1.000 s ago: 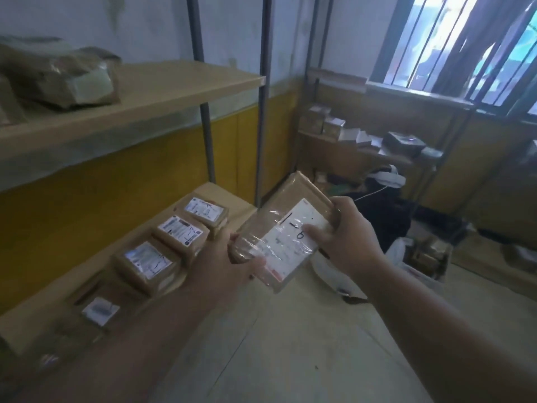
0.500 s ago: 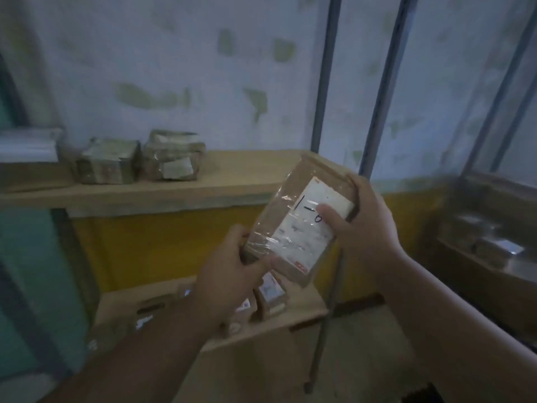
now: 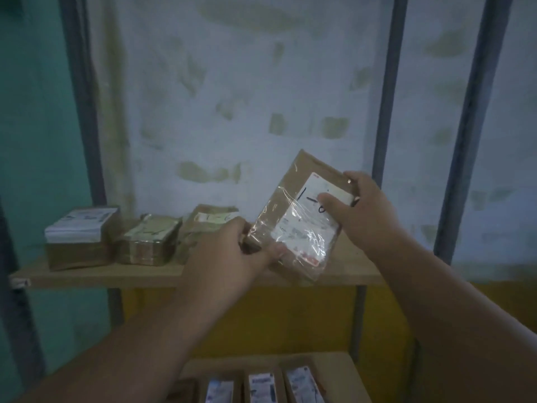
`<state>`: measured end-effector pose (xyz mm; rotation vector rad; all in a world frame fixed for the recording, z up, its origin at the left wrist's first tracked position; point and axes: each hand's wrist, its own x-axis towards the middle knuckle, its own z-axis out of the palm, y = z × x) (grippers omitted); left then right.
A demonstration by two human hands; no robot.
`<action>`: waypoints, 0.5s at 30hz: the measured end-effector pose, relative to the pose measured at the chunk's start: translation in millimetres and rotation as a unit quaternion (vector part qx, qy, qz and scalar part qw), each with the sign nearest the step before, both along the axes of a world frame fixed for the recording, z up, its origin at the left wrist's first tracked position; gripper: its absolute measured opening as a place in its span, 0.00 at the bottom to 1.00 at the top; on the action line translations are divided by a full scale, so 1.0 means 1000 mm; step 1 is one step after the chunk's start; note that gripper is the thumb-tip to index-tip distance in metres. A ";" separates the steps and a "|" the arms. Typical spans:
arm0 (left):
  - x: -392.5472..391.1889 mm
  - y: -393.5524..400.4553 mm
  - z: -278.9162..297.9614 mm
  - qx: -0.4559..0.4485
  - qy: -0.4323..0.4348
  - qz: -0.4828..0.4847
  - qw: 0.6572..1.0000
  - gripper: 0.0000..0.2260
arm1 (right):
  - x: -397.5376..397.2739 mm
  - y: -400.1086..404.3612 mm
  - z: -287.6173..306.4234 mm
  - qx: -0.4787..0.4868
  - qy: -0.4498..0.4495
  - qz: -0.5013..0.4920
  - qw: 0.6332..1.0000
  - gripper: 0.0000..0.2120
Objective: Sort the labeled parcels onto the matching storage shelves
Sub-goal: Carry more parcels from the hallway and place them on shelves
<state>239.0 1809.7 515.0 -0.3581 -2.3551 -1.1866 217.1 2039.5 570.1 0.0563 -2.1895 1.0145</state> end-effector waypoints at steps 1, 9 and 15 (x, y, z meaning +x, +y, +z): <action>-0.007 0.004 0.004 -0.004 0.011 0.023 1.000 0.25 | -0.015 0.004 0.003 0.001 -0.006 0.010 1.000 0.28; -0.056 0.055 0.031 -0.208 -0.036 0.220 0.953 0.24 | -0.140 0.027 0.016 0.082 -0.131 0.106 0.982 0.17; -0.098 0.077 0.027 -0.268 -0.117 0.278 0.915 0.34 | -0.198 0.011 0.015 0.204 -0.150 0.153 0.955 0.25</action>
